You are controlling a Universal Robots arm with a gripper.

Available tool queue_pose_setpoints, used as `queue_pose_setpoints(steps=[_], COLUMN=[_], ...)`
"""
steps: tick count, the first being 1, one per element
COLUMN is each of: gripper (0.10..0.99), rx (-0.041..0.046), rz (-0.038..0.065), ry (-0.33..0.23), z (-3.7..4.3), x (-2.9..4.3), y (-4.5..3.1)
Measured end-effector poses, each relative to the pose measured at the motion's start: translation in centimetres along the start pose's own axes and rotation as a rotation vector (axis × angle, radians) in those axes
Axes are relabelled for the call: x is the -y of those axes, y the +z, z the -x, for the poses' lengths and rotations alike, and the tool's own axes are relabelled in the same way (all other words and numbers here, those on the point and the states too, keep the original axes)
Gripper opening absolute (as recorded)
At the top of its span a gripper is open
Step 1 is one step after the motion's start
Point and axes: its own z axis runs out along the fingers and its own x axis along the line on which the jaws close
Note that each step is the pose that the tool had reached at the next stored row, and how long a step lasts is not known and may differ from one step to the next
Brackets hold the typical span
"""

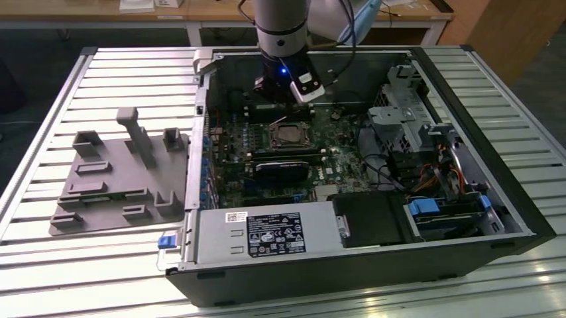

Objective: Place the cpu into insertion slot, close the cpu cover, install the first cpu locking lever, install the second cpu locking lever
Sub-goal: 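Install the first cpu locking lever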

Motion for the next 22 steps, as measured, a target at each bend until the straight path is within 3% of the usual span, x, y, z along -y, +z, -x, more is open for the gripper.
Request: queue_pose_setpoints(steps=[13, 18, 22], gripper=[0.106, 0.106, 0.106], rx=[0.0006, 0.0147, 0.0205], rz=[0.006, 0.007, 0.005], ry=[0.003, 0.004, 0.017], z=[-0.03, -0.08, -0.12], x=[-0.18, -0.12, -0.14], y=[0.97, 1.42, 1.62])
